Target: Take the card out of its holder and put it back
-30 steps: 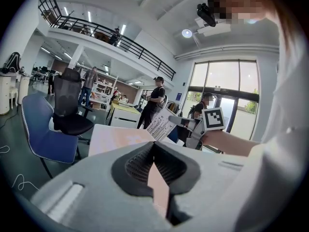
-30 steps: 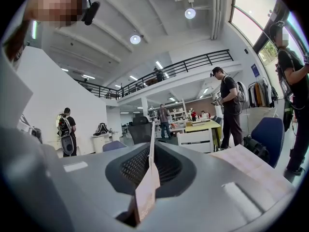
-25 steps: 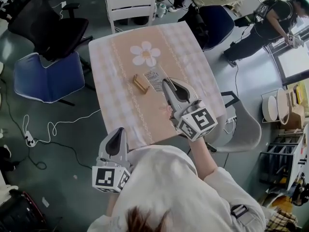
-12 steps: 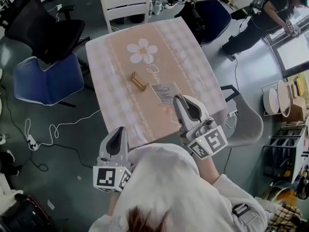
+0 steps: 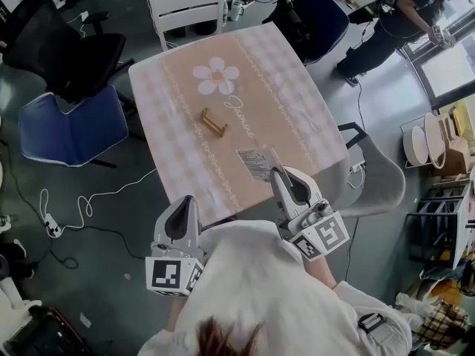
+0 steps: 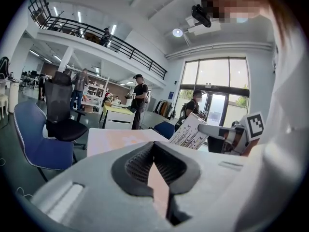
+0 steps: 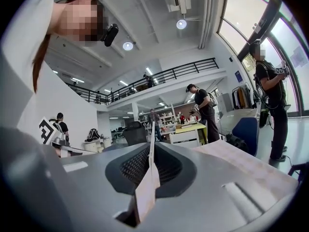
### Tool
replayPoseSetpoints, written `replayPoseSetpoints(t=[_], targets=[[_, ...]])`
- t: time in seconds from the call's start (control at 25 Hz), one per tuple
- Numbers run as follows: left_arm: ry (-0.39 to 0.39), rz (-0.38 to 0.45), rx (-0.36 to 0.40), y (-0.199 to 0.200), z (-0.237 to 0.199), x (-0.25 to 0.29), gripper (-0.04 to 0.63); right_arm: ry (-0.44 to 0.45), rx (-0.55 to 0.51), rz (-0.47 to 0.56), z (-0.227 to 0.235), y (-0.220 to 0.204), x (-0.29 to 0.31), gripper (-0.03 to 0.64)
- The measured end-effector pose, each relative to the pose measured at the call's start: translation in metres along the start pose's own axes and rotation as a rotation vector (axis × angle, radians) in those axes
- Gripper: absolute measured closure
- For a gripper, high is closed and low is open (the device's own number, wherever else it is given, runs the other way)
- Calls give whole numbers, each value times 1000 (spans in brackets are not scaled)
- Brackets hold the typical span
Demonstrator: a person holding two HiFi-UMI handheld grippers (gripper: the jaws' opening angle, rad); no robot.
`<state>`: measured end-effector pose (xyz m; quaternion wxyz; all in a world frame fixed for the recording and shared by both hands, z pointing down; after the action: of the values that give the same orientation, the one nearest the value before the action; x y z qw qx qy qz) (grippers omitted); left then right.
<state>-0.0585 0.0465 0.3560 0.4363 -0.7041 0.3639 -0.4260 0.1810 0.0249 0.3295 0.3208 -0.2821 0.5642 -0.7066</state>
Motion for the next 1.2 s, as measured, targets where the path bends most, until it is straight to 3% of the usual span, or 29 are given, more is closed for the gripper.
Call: replayPoseSetpoints(t=[0.52, 0.88, 1.2], targets=[[-75, -22, 54, 14, -16, -19, 595, -79, 18, 7, -43, -5, -8, 603], [-58, -12, 32, 7, -25, -29, 595, -50, 23, -1, -62, -21, -7, 603], [-64, 8, 57, 10, -23, -31, 595, -48, 21, 2, -65, -24, -9, 603]])
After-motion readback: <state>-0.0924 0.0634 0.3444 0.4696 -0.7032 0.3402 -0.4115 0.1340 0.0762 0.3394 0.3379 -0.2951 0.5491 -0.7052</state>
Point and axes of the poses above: the fingertips, and each gripper's own axes: x forward along the fingers, z to its right, y out of its top, the point moved 7 cm from there along -x, backward along the fingers, and after that the axes turned 9 degrees about y, right-handed, at the moved point
